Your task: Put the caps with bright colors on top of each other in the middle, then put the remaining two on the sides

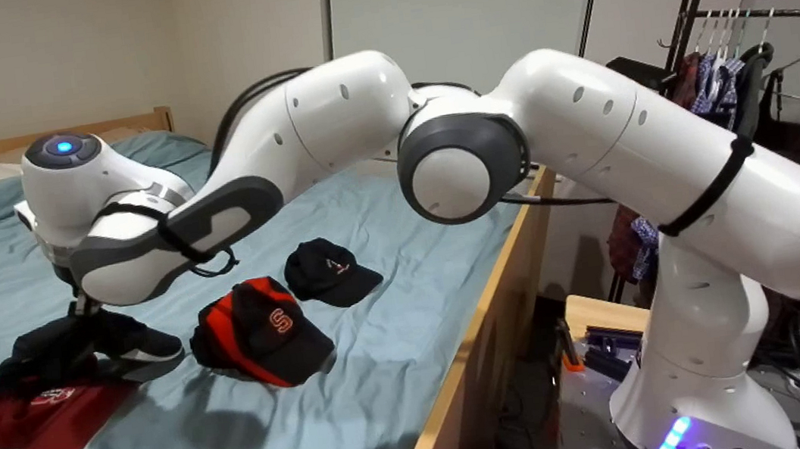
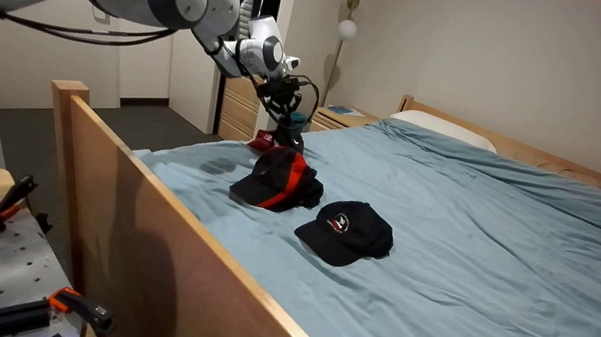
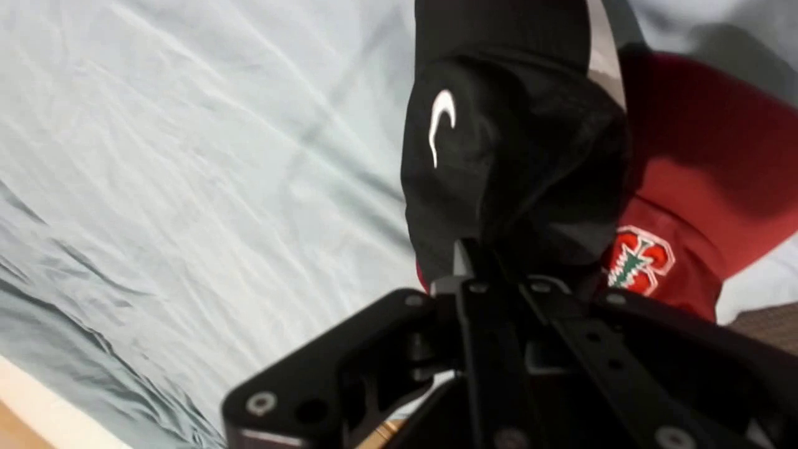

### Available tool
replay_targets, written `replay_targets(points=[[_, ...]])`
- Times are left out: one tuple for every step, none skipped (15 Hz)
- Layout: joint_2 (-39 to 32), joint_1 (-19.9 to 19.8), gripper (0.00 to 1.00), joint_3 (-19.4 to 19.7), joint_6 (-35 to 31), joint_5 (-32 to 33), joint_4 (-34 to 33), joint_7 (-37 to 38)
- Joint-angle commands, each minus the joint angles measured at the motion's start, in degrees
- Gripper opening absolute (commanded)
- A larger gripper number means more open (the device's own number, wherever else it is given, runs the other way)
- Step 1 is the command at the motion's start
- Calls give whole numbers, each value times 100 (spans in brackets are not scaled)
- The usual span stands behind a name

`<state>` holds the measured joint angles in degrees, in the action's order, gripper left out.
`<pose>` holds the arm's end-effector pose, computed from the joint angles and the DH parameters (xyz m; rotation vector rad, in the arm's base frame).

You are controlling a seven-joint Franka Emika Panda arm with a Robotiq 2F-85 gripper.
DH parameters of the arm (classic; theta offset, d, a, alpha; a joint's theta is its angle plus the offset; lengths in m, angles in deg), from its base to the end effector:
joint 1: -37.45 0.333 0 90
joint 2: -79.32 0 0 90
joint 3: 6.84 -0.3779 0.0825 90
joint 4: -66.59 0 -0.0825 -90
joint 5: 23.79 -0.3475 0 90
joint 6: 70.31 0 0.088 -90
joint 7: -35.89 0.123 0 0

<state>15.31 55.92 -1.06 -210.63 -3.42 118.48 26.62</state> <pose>0.8255 0.2261 0.2742 2.5725 0.9195 0.6086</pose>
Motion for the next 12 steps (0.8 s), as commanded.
replay_targets(points=[[1111,135,5,-329,327,-203,1207,48],[1336,130,5,-466,456,-262,1445,-18],[1568,123,6,-594,678,-314,1674,-10],[1785,7,5,-868,820,-495,1909,-222],[2001,24,7,-887,920,-563,2158,11],[2208,16,6,-926,955,-637,2407,171],[2364,-68,32,-1016,771,-797,2661,244],[2532,-106,31,-1047,655,-914,2927,253],[2631,-161,33,-1054,417,-971,3202,96],[2685,-202,38,-1066,329,-1039,3329,90],[2566,-265,45,-1104,272,-921,3263,68],[2469,-322,51,-1129,122,-880,3255,-97]])
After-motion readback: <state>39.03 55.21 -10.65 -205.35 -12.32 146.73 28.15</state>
